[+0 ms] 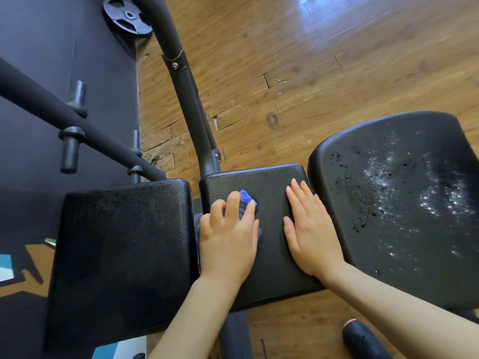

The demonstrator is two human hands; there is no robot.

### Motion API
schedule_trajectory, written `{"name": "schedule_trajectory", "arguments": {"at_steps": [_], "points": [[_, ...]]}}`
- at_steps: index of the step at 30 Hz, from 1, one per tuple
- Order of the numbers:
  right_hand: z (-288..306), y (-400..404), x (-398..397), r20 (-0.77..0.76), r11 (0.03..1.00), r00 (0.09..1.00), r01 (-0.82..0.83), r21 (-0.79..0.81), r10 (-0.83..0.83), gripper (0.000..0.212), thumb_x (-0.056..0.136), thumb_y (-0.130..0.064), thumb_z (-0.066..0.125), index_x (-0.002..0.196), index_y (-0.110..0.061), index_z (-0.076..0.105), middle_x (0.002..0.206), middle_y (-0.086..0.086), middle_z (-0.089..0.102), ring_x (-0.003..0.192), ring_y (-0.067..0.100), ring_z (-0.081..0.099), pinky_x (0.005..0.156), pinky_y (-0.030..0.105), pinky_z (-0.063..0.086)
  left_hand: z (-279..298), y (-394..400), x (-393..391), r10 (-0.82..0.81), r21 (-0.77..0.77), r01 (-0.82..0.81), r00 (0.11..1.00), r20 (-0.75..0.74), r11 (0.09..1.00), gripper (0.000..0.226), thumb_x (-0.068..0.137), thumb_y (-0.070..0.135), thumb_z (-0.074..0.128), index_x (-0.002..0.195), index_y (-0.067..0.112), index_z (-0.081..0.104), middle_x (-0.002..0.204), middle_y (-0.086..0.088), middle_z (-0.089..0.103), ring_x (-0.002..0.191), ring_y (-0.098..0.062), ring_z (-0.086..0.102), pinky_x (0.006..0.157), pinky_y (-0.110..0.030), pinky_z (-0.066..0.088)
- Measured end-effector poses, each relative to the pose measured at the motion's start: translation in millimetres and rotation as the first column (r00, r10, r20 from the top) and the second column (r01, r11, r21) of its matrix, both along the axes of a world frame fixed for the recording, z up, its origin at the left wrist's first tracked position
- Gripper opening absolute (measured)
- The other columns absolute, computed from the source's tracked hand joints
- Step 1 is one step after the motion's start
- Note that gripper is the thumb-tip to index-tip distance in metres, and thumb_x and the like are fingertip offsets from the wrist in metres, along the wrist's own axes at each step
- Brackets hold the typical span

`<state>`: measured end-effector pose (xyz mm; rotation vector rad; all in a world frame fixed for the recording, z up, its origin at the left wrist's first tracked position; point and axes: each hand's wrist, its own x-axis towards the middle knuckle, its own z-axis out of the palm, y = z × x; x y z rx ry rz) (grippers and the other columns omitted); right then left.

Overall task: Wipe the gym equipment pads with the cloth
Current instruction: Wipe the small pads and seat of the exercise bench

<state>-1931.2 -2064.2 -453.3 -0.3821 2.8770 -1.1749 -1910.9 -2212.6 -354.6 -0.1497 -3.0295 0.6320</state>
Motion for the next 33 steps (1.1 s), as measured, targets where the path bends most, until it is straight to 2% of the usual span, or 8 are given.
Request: {"name": "schedule_trajectory", "arguments": {"at_steps": [6,12,17,21,23,28,33], "points": [[0.1,-1.0,-0.4,0.002,1.0,1.0,0.002,-0.008,-0.002,0.057,0.093,-0.029,0.034,0.144,-0.003,0.037,0.155,0.01,0.029,0.145,0.024,0.022,0.116,0.04,0.018,10.5,-12.6,40.4,-0.065,0.05,0.066,0.998,-0.023,0.997,0.043,0.085,0.038,0.044,0.119,0.026,0.067,0.119,-0.005,0.055,0.098,-0.029,0.047,0.071,-0.038,0.033],[-0.1,0.1,0.2,-0.005,1.0,1.0,0.001,0.001,-0.001,0.057,0.094,-0.03,0.032,0.144,-0.003,0.037,0.154,0.01,0.03,0.145,0.024,0.022,0.116,0.039,0.018,-3.0,1.5,9.7,-0.011,0.072,0.011,1.0,0.003,0.997,0.044,0.086,0.039,0.042,0.12,0.028,0.067,0.118,-0.003,0.051,0.095,-0.027,0.046,0.069,-0.038,0.04],[0.9,-0.6,-0.4,-0.007,1.0,1.0,0.003,-0.001,-0.003,0.057,0.094,-0.029,0.032,0.145,-0.003,0.037,0.154,0.009,0.029,0.145,0.023,0.022,0.116,0.038,0.017,1.7,-1.3,51.1,-0.1,0.109,0.099,0.995,0.003,0.989,0.041,0.085,0.037,0.045,0.118,0.029,0.068,0.118,-0.004,0.055,0.096,-0.028,0.046,0.071,-0.039,0.031],[0.5,-0.6,0.2,-0.01,1.0,1.0,0.005,0.001,-0.005,0.058,0.094,-0.03,0.032,0.145,-0.003,0.037,0.154,0.01,0.03,0.145,0.023,0.022,0.116,0.039,0.019,-6.2,6.8,11.6,-0.009,0.067,0.009,1.0,0.002,0.998,0.04,0.085,0.037,0.043,0.116,0.029,0.068,0.116,-0.004,0.055,0.094,-0.027,0.045,0.068,-0.038,0.038],[0.2,-0.7,-0.1,-0.013,1.0,1.0,0.003,-0.002,-0.003,0.058,0.093,-0.03,0.032,0.144,-0.003,0.037,0.154,0.01,0.03,0.145,0.023,0.022,0.116,0.038,0.018,-9.5,11.6,17.2,0.028,0.088,-0.027,0.999,-0.019,0.996,0.041,0.085,0.037,0.044,0.118,0.028,0.067,0.117,-0.004,0.054,0.094,-0.027,0.046,0.068,-0.038,0.038],[-0.2,-0.5,0.1,-0.009,1.0,1.0,0.002,-0.004,-0.002,0.058,0.094,-0.03,0.032,0.145,-0.004,0.037,0.155,0.009,0.029,0.145,0.023,0.021,0.116,0.039,0.019,-5.3,12.0,58.0,-0.032,0.088,0.032,0.999,0.0,0.996,0.043,0.084,0.038,0.045,0.119,0.027,0.067,0.12,-0.004,0.052,0.097,-0.028,0.047,0.072,-0.04,0.031],[-1.7,-0.3,-0.1,-0.01,1.0,1.0,0.006,-0.003,-0.006,0.058,0.093,-0.031,0.031,0.145,-0.004,0.036,0.155,0.009,0.029,0.145,0.022,0.021,0.116,0.039,0.02,-10.2,14.6,10.2,0.078,0.052,-0.077,0.997,-0.017,0.996,0.043,0.085,0.038,0.043,0.119,0.026,0.067,0.118,-0.004,0.051,0.094,-0.027,0.044,0.068,-0.038,0.038]]}}
